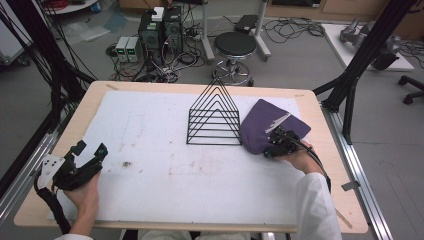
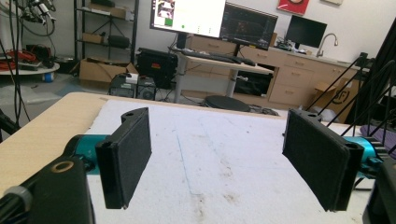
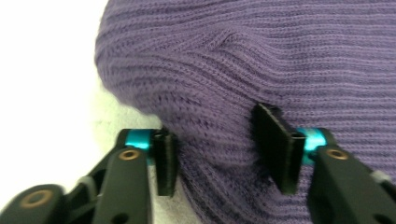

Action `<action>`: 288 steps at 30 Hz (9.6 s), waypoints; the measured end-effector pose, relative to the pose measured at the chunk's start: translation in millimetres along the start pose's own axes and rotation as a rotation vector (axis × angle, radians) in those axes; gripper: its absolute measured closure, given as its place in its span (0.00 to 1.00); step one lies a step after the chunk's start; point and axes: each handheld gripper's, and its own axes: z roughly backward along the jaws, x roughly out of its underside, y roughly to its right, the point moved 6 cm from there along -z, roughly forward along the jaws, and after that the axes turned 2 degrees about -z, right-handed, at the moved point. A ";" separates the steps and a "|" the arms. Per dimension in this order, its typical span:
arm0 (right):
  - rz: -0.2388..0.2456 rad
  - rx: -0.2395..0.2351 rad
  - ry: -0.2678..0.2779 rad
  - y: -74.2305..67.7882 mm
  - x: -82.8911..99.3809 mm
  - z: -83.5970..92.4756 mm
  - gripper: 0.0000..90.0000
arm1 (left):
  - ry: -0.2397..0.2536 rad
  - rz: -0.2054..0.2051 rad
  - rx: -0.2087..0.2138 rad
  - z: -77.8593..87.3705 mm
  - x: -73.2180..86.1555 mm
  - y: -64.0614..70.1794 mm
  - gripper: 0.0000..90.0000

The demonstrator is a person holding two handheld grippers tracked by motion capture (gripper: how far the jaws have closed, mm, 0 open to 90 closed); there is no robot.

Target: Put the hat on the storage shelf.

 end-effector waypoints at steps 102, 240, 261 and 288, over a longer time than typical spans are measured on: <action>-0.155 0.351 1.362 -149.1 -120.0 252.1 0.82 | 0.060 -0.050 0.049 1.6 -19.5 14.7 0.26; -0.155 0.588 1.174 -61.5 -176.9 209.2 0.82 | 0.003 -0.221 0.570 -171.3 -61.5 242.6 0.90; -0.185 0.538 1.079 -68.8 -154.8 164.9 0.81 | -0.090 -0.204 0.561 -167.3 -16.7 234.3 0.89; -0.212 0.453 0.944 -78.3 -140.1 102.0 0.78 | -0.195 -0.140 0.512 -161.8 32.5 212.9 0.88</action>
